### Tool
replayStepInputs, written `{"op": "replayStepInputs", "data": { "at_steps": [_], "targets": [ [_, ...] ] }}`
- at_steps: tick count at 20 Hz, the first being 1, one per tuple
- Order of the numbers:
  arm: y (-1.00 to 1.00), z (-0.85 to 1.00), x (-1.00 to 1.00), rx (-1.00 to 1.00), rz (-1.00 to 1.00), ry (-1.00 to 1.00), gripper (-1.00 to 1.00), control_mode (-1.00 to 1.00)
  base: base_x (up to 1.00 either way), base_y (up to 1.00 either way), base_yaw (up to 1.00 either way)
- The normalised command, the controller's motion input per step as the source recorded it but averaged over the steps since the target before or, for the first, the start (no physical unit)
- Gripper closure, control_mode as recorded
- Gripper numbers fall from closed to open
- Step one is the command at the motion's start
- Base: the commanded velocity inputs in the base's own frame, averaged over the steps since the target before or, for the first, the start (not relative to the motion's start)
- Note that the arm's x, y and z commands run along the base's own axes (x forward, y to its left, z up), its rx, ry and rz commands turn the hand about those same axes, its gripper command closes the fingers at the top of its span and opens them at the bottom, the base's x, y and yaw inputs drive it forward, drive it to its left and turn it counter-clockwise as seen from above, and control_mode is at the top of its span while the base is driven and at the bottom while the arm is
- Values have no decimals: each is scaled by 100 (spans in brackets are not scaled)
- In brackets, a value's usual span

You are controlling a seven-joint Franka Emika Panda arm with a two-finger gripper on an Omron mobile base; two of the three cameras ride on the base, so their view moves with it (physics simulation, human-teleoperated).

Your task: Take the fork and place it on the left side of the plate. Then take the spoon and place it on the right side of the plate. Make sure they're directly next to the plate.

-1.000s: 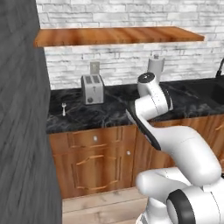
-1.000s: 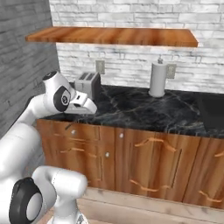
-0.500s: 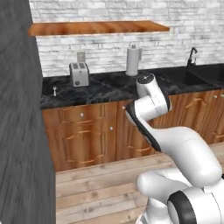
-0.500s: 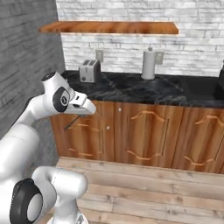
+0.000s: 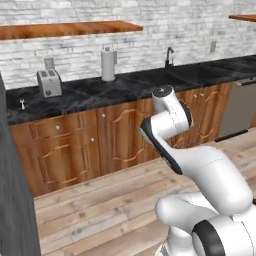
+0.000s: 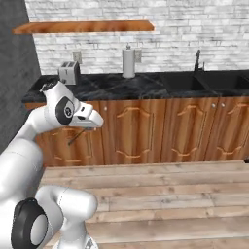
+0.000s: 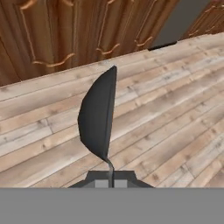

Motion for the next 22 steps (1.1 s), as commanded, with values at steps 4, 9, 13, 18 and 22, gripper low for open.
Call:
{"op": "replayStepInputs", "data": {
  "at_steps": [4, 9, 13, 18, 22],
  "targets": [
    [0, 0, 0, 0, 0, 0, 100, 100, -44, -20, -40],
    [0, 0, 0, 0, 0, 0, 100, 100, -31, -42, -31],
    [0, 0, 0, 0, 0, 0, 100, 100, -11, -54, -26],
    [0, 0, 0, 0, 0, 0, 100, 100, -1, -59, -27],
    [0, 0, 0, 0, 0, 0, 100, 100, 0, -66, -30]
  ]
}}
